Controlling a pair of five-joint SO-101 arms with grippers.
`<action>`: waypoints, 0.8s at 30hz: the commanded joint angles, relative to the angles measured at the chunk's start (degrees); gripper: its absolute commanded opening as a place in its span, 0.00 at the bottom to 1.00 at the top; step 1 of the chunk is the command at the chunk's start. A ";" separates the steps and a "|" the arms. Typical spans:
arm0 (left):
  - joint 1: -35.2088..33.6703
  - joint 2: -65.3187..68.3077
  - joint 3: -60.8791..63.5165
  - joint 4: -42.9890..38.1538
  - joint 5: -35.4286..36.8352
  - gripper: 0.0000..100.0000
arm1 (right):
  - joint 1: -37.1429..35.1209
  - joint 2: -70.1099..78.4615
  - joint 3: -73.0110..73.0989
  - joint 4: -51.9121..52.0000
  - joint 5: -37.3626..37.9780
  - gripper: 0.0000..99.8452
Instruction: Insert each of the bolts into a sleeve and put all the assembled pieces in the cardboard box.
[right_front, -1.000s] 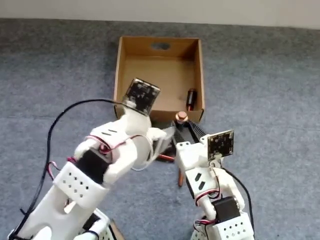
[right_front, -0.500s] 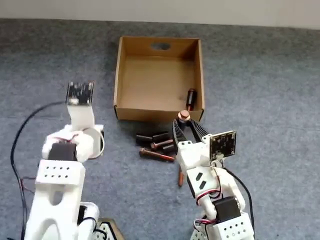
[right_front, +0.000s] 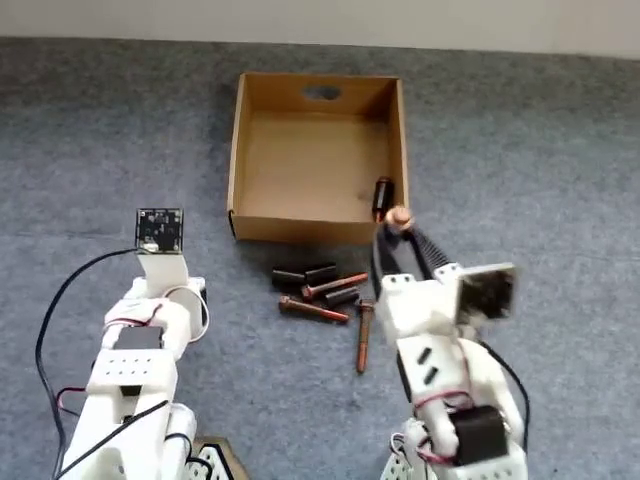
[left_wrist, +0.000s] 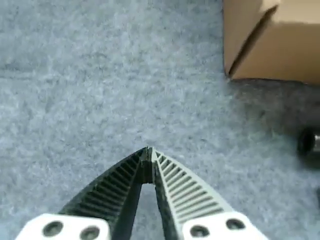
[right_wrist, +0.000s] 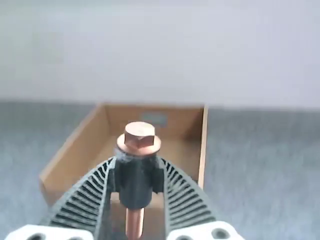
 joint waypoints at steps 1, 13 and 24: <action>1.19 -0.40 0.13 -0.88 -0.35 0.02 | 0.92 1.54 -15.08 0.57 0.35 0.01; 1.10 -0.40 0.31 -0.88 -0.35 0.02 | 0.92 57.71 -44.53 0.75 -0.09 0.01; 1.01 -0.40 0.31 -0.88 -0.35 0.02 | 0.84 103.34 -94.81 35.12 -0.09 0.01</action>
